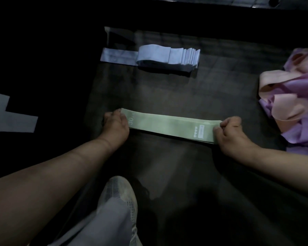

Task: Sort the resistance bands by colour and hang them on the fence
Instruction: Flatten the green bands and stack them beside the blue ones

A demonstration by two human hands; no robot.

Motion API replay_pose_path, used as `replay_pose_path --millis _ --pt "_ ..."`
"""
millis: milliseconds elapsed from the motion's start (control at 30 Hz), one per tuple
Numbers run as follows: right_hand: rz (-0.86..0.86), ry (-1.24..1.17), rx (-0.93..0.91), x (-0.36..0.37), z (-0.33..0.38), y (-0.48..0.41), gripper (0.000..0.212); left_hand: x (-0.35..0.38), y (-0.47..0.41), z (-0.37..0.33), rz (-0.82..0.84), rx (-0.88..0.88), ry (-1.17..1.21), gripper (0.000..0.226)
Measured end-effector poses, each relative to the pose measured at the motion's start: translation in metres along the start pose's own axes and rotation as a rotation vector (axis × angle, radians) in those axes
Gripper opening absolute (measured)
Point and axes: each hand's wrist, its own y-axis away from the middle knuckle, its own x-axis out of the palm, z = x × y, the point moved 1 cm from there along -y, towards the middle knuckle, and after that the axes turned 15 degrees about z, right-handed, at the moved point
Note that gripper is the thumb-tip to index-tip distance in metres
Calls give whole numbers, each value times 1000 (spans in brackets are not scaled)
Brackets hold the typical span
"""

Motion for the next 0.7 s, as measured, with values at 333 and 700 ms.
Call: replay_pose_path --millis 333,700 --pt "114 982 -309 -29 6 3 102 -20 11 -7 161 609 -799 87" --pt "135 1070 -382 -27 20 -8 73 -20 -6 -13 168 689 -1004 72"
